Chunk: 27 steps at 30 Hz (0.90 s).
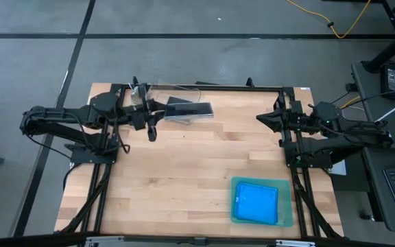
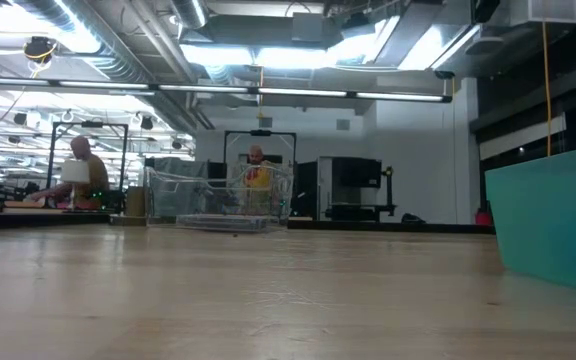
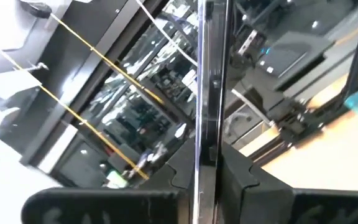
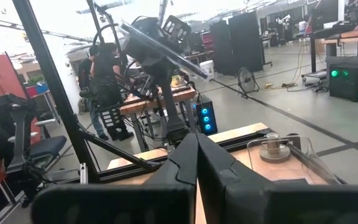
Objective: Pick & place jewel cases by type
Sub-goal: Put the black cd case into the transparent bin
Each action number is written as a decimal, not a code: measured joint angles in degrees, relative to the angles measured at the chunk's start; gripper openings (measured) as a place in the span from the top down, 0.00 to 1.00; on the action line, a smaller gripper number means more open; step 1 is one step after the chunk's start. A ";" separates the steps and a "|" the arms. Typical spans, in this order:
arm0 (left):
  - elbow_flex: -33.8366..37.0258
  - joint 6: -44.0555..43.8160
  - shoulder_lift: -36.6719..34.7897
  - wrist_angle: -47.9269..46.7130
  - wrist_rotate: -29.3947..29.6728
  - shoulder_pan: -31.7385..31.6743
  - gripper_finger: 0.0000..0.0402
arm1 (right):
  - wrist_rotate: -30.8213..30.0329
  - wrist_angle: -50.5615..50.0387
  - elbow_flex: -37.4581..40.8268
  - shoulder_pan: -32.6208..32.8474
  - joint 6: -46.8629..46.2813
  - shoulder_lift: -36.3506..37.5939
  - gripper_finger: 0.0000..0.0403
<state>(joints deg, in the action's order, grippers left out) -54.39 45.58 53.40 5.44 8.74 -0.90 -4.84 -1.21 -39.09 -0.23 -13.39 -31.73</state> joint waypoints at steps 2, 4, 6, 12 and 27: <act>0.00 2.59 0.00 -0.08 2.05 0.81 0.93 | 0.00 0.00 0.00 0.00 -0.06 0.00 0.98; 0.00 5.44 -0.01 -0.08 4.32 1.69 0.93 | 0.00 0.00 0.00 0.00 -0.06 0.00 0.98; 0.00 9.08 -0.01 -0.08 6.76 2.71 0.93 | 0.00 0.00 0.00 0.00 -0.06 0.00 0.98; 0.00 22.84 -0.01 -0.04 14.44 6.25 0.93 | -0.02 0.00 0.00 0.00 -0.07 -0.02 0.98; -0.04 45.40 0.01 0.42 18.81 12.71 0.93 | -3.08 -0.58 0.00 0.00 -0.09 -0.04 0.98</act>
<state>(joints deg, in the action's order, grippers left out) -54.43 90.98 53.41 5.86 27.55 11.81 -7.92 -1.80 -39.09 -0.23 -13.47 -31.77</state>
